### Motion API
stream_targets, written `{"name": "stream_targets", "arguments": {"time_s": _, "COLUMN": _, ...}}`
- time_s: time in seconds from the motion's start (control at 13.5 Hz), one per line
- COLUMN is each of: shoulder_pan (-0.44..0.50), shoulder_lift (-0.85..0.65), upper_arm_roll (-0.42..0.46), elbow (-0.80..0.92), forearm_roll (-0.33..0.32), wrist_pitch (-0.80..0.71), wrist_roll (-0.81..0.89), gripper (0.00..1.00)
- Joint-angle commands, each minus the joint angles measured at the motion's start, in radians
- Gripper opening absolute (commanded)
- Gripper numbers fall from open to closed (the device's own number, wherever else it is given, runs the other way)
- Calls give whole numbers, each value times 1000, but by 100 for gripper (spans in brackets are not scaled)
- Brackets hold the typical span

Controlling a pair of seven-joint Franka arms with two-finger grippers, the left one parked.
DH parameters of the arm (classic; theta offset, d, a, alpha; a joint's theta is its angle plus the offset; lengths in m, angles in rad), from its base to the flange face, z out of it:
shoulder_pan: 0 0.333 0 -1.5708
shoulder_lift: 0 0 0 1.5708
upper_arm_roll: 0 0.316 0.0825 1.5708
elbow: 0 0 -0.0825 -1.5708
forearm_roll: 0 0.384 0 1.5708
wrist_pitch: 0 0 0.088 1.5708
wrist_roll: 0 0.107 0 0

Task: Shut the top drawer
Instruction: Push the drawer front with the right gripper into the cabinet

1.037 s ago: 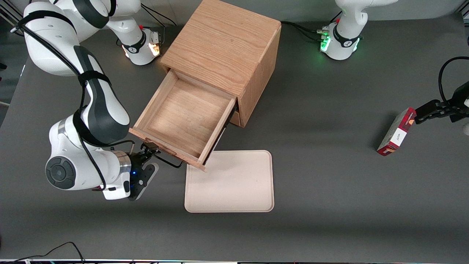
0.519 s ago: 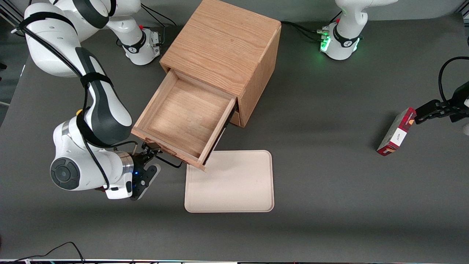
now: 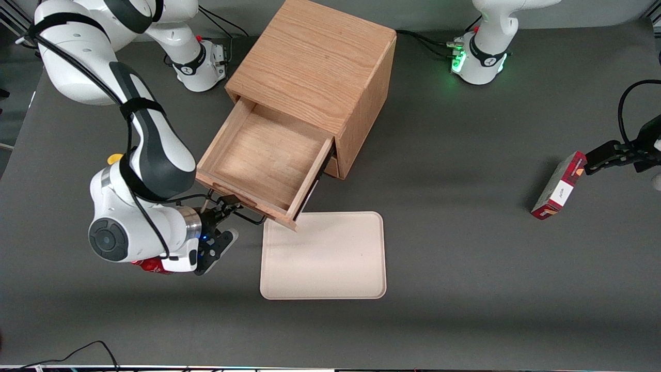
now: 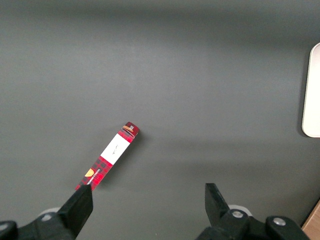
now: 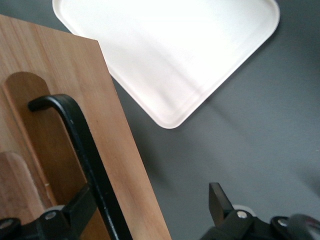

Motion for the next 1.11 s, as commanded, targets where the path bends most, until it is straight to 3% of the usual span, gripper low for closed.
{"name": "stream_targets", "arguments": {"time_s": 0.0, "shoulder_pan": -6, "shoulder_lift": -111, "upper_arm_roll": 0, "elbow": -147, "forearm_roll": 57, "wrist_pitch": 40, "wrist_roll": 45, "gripper": 100}}
{"name": "stream_targets", "arguments": {"time_s": 0.59, "shoulder_pan": -6, "shoulder_lift": -283, "upper_arm_roll": 1, "elbow": -429, "forearm_roll": 117, "wrist_pitch": 164, "wrist_roll": 72, "gripper": 100}}
{"name": "stream_targets", "arguments": {"time_s": 1.04, "shoulder_pan": -6, "shoulder_lift": -406, "upper_arm_roll": 1, "elbow": -609, "forearm_roll": 212, "wrist_pitch": 230, "wrist_roll": 74, "gripper": 100}}
